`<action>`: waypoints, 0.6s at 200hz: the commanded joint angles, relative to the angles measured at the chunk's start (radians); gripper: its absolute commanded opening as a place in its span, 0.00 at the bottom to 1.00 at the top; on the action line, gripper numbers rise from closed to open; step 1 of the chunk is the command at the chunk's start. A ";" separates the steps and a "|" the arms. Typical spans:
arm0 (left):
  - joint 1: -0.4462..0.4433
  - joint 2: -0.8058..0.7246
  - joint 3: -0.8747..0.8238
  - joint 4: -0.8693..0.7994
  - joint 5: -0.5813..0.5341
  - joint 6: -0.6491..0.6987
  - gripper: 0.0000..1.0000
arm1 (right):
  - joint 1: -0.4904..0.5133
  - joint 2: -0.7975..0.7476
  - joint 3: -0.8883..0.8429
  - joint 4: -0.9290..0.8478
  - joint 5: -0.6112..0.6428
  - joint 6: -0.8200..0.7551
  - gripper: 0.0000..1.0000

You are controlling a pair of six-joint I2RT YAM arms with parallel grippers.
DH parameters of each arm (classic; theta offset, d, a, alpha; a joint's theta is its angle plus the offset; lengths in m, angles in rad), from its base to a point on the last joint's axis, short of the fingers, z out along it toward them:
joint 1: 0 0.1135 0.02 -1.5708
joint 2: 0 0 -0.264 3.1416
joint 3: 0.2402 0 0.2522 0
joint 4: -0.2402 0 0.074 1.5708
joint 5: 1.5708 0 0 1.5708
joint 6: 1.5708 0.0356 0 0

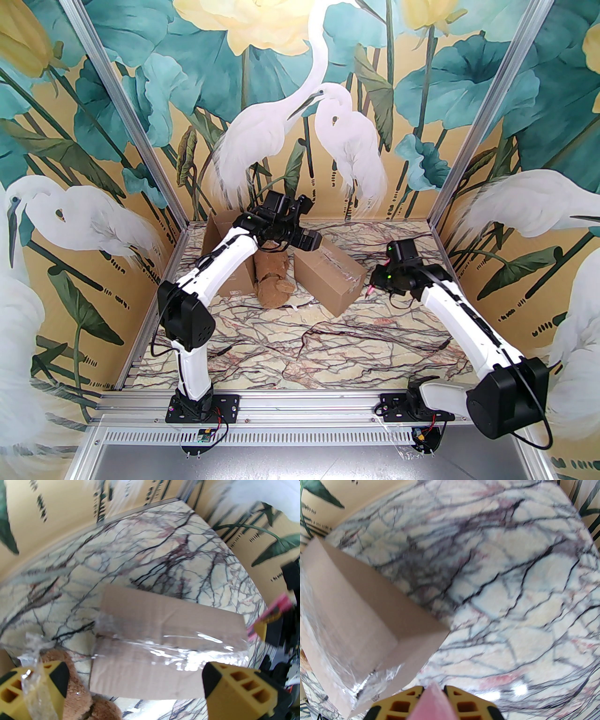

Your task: Unpack the express box

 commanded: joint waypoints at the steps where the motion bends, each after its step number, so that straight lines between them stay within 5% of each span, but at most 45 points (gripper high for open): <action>1: 0.039 -0.005 -0.063 0.034 0.038 -0.093 1.00 | 0.021 0.030 -0.001 0.091 -0.017 0.054 0.00; 65: 0.042 -0.105 -0.309 0.145 0.102 -0.146 0.99 | 0.022 0.129 0.092 0.103 0.027 -0.022 0.00; 120: 0.036 -0.275 -0.466 0.193 -0.041 -0.127 1.00 | -0.003 0.190 0.164 0.108 0.021 -0.047 0.00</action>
